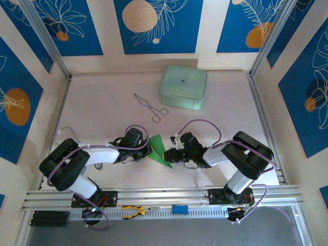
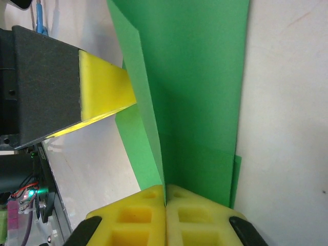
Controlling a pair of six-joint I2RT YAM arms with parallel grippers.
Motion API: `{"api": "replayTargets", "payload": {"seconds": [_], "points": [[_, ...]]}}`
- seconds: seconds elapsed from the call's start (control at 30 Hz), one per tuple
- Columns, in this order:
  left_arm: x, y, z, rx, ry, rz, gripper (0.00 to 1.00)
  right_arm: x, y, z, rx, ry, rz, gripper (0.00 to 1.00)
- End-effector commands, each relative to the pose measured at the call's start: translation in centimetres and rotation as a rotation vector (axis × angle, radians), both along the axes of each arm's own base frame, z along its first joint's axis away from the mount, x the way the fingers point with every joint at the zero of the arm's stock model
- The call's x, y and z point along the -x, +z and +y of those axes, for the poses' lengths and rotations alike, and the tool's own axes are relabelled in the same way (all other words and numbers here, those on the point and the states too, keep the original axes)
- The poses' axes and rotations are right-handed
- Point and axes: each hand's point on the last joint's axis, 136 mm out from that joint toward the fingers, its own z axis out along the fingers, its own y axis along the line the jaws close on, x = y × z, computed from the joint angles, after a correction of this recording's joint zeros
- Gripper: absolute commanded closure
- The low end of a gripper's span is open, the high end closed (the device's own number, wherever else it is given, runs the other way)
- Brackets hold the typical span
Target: Fold a paper plane with a square sheet of paper (pick it up from the middle)
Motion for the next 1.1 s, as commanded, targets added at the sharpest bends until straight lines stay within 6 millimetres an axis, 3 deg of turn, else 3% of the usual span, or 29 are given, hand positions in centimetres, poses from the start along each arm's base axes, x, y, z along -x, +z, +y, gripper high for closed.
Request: {"api": "replayTargets", "payload": {"seconds": [0.0, 0.33, 1.07], "points": [[1.2, -2.1, 1.7, -0.113, -0.001, 0.05, 1.0, 0.6, -1.1, -0.6, 0.016, -0.001, 0.046, 0.91], [-0.1, 0.9, 0.9, -0.089, -0.038, -0.047, 0.97, 0.6, -1.4, -0.7, 0.016, -0.004, 0.08, 0.92], [-0.9, 4.1, -2.0, 0.068, -0.07, -0.162, 0.98, 0.5, -1.8, -1.0, 0.01, -0.019, 0.162, 0.92]]}}
